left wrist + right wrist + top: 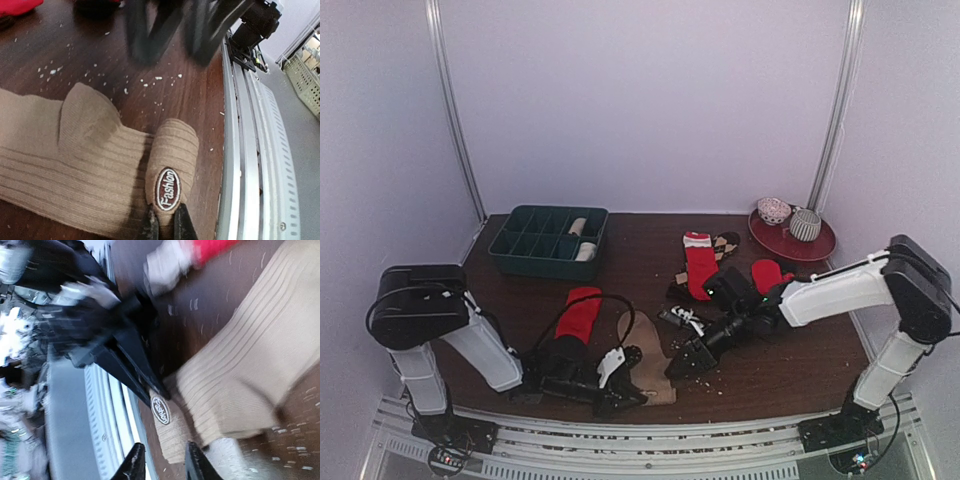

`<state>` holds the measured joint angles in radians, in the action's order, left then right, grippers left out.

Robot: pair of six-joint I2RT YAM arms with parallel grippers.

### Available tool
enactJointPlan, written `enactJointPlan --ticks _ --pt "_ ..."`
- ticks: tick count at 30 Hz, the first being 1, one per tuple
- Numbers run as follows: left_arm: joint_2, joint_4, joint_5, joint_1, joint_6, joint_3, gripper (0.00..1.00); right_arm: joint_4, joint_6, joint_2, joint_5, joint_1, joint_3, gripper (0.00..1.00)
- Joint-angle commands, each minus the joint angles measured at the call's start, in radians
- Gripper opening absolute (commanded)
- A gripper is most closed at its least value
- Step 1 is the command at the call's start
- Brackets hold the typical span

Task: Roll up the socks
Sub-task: Roll a pair of socks at the center of the board.

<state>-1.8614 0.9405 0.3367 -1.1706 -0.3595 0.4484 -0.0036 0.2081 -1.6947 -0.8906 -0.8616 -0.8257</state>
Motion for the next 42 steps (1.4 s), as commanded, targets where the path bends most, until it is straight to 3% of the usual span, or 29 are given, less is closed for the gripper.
enactJointPlan --ticks 1,6,11,15,28,38,42 --pt "0.02 -0.145 0.099 0.038 -0.271 -0.078 0.0 0.25 -0.086 0.266 0.322 -0.076 0.135 0.31" --pt "0.042 -0.208 0.172 0.06 -0.335 -0.073 0.0 0.345 -0.351 0.38 0.631 -0.263 0.252 0.45" --pt "0.042 -0.238 0.201 0.079 -0.359 -0.076 0.0 0.368 -0.57 0.326 0.943 -0.466 0.283 0.46" --pt "0.018 -0.232 0.205 0.088 -0.366 -0.087 0.0 0.391 -0.663 0.212 1.077 -0.558 0.256 0.46" --pt "0.013 -0.214 0.218 0.088 -0.359 -0.086 0.0 0.407 -0.713 0.021 1.086 -0.565 0.17 0.45" --pt "0.018 -0.193 0.251 0.088 -0.341 -0.099 0.0 0.366 -0.639 -0.07 1.09 -0.551 0.157 0.25" --pt "0.065 -0.199 0.24 0.088 -0.308 -0.106 0.0 0.29 -0.551 -0.06 0.979 -0.511 0.121 0.11"
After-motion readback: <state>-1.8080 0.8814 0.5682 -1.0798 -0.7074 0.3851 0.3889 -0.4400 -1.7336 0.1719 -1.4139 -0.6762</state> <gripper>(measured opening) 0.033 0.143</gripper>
